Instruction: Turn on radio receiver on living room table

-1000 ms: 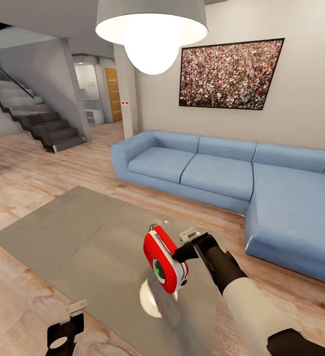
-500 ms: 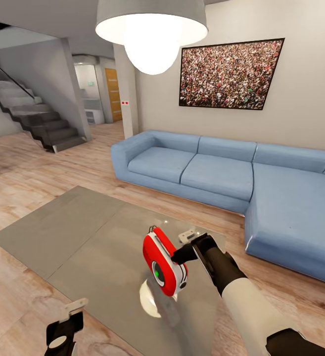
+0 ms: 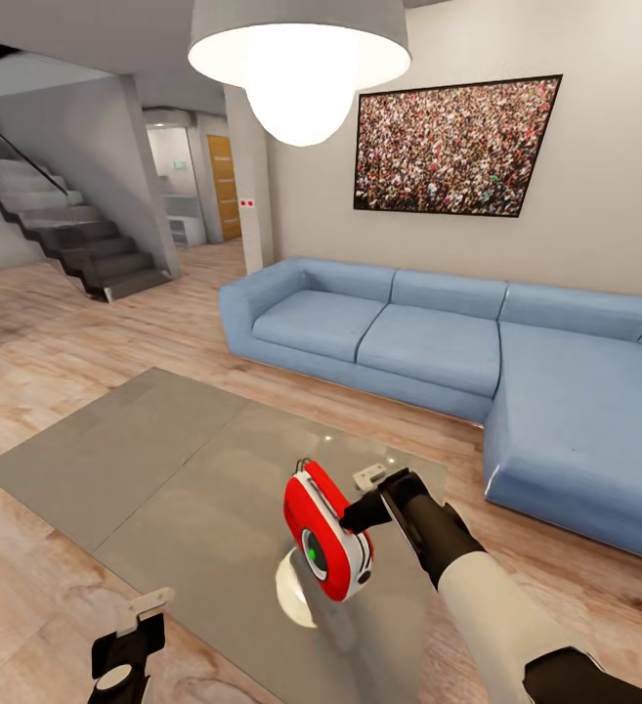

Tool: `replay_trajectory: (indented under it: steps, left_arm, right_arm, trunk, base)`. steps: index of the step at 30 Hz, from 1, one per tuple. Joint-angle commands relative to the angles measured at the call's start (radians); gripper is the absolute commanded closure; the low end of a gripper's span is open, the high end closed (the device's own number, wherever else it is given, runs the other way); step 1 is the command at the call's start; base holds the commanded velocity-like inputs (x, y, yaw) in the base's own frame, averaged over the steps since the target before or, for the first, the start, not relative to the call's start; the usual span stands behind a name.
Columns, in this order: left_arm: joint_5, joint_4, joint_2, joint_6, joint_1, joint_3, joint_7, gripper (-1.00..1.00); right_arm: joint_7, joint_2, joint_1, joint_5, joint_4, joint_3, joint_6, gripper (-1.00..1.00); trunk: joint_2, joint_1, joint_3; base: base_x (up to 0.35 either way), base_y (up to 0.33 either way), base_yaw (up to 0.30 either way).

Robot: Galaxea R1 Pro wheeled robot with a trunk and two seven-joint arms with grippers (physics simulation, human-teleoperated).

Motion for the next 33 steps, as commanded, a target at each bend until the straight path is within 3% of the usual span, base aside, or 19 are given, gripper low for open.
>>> replay_trajectory:
  steps: [1,8,33]
  left_arm:
    - [0.000,0.000,0.000,0.000,0.000,0.000,0.000,1.00]
    - [-0.001,0.002,0.000,0.000,0.000,0.000,0.001,1.00]
    - [-0.002,0.000,0.001,0.000,0.000,0.000,0.001,1.00]
  right_arm:
    - [0.000,0.000,0.000,-0.007,0.002,0.000,0.001,1.00]
    - [0.000,0.000,0.000,-0.007,0.031,0.000,-0.001,1.00]
    - [-0.003,0.000,0.000,-0.007,0.085,0.000,-0.014,1.00]
  trunk:
    - [-0.007,0.004,-0.003]
    - [-0.056,0.031,-0.025]
    - [-0.056,0.031,-0.025]
  base:
    - [0.000,0.000,0.000]
    - [0.000,0.000,0.000]
    - [0.000,0.000,0.000]
